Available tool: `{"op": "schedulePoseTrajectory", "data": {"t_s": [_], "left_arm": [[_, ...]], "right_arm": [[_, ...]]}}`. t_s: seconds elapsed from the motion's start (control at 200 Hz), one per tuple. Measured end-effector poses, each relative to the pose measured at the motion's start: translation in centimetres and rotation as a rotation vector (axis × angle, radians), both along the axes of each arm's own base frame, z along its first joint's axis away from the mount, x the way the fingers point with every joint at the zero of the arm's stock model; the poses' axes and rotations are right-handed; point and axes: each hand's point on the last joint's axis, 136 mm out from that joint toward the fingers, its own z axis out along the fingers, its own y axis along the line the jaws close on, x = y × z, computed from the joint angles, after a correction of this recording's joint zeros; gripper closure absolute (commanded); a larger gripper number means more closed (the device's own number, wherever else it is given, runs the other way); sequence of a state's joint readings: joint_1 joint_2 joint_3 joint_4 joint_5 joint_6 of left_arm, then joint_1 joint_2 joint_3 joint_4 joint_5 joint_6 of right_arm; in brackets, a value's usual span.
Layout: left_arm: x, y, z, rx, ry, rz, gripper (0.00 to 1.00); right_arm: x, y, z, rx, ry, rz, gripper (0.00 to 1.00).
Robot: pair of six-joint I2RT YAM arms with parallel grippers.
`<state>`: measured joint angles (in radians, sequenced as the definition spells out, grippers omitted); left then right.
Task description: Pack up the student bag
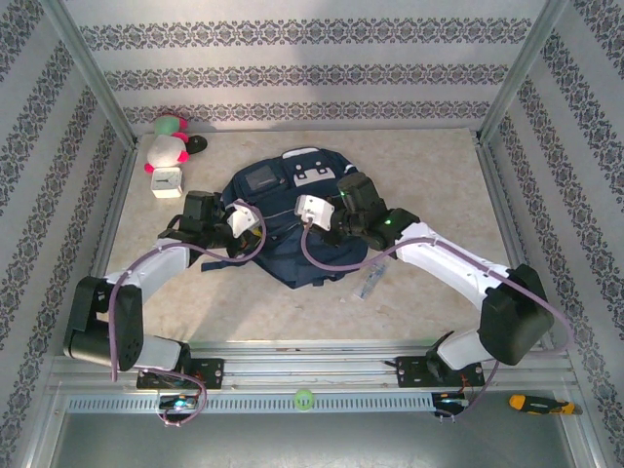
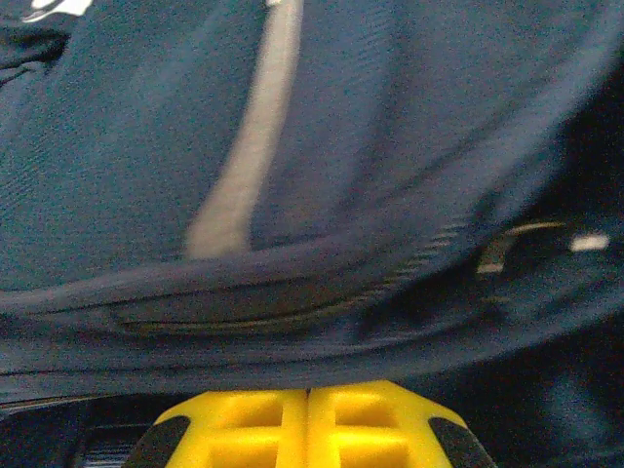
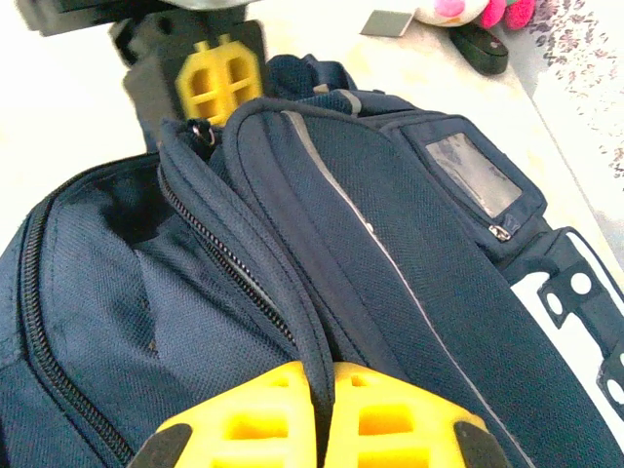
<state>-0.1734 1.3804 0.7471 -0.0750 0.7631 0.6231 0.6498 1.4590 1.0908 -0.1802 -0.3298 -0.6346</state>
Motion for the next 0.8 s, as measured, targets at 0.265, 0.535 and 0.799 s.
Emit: {"op": "schedulePoseTrajectory", "data": {"t_s": [0.265,0.535,0.799], "left_arm": [[-2.0,-1.7,1.6,-0.111,0.103,0.027,1.00],[-1.2,-0.3,0.5,-0.119,0.245,0.271,1.00],[-1.6,0.7,-0.6,-0.147,0.380,0.425,1.00]], "right_arm": [[1.9,0.9,-1.4,0.012,0.009,-0.079,0.92],[2.2,0.1,-0.6,0.144,0.185,-0.230,0.33],[2.1,-5.7,-0.3,0.384,0.508,-0.592,0.32]]}}
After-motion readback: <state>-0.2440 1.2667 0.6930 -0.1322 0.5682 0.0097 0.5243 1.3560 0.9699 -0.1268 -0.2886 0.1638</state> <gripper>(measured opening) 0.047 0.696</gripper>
